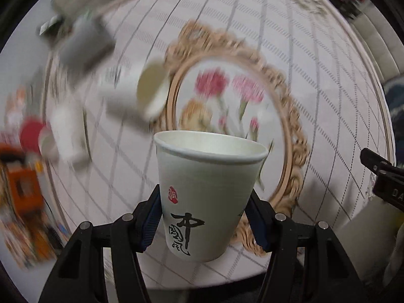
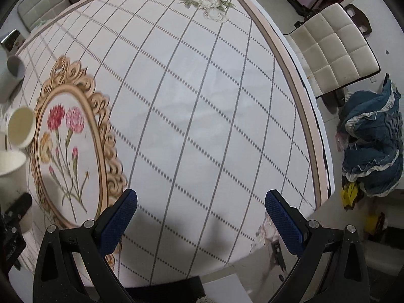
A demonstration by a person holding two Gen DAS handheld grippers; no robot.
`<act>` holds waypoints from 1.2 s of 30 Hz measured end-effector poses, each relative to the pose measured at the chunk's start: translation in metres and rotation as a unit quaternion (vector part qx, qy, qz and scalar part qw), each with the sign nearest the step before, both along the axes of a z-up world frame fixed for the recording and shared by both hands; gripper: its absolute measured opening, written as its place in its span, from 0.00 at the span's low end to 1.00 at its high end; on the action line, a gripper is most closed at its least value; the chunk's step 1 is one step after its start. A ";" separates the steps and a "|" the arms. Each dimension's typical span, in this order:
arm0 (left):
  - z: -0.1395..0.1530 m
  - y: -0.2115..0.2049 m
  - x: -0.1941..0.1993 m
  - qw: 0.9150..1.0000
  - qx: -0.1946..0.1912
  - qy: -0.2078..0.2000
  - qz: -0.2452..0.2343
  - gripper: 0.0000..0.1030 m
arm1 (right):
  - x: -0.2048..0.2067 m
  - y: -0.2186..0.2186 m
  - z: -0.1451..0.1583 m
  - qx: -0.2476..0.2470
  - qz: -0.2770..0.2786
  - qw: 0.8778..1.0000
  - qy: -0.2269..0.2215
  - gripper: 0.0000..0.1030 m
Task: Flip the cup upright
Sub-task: 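Rotate the held cup upright and carry it over the flower medallion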
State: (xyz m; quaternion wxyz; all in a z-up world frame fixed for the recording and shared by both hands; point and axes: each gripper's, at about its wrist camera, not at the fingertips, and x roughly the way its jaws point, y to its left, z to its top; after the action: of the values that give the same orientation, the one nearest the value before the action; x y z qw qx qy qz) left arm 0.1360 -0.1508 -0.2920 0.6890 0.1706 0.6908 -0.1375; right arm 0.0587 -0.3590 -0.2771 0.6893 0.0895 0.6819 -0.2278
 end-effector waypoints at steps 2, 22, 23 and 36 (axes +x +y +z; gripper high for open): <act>-0.011 0.015 -0.010 0.999 -0.013 0.029 0.041 0.57 | -0.007 0.007 -0.002 -0.001 0.003 1.000 0.003 0.99; -0.084 0.081 -0.034 0.976 -0.064 0.104 0.180 0.79 | -0.032 -0.001 -0.030 0.010 0.003 1.000 0.028 0.99; -0.086 0.081 -0.035 0.977 -0.063 0.104 0.177 0.80 | -0.032 -0.002 -0.030 0.011 0.002 1.000 0.029 0.99; -0.100 0.068 -0.052 0.979 -0.062 0.112 0.157 0.94 | -0.031 -0.015 -0.036 0.009 -0.005 0.999 0.033 0.99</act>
State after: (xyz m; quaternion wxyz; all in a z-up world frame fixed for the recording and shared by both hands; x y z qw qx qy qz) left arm 0.0836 -0.0824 -0.3922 0.6298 0.0005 0.7718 -0.0879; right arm 0.0273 -0.3739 -0.3128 0.6644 0.0921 0.7058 -0.2278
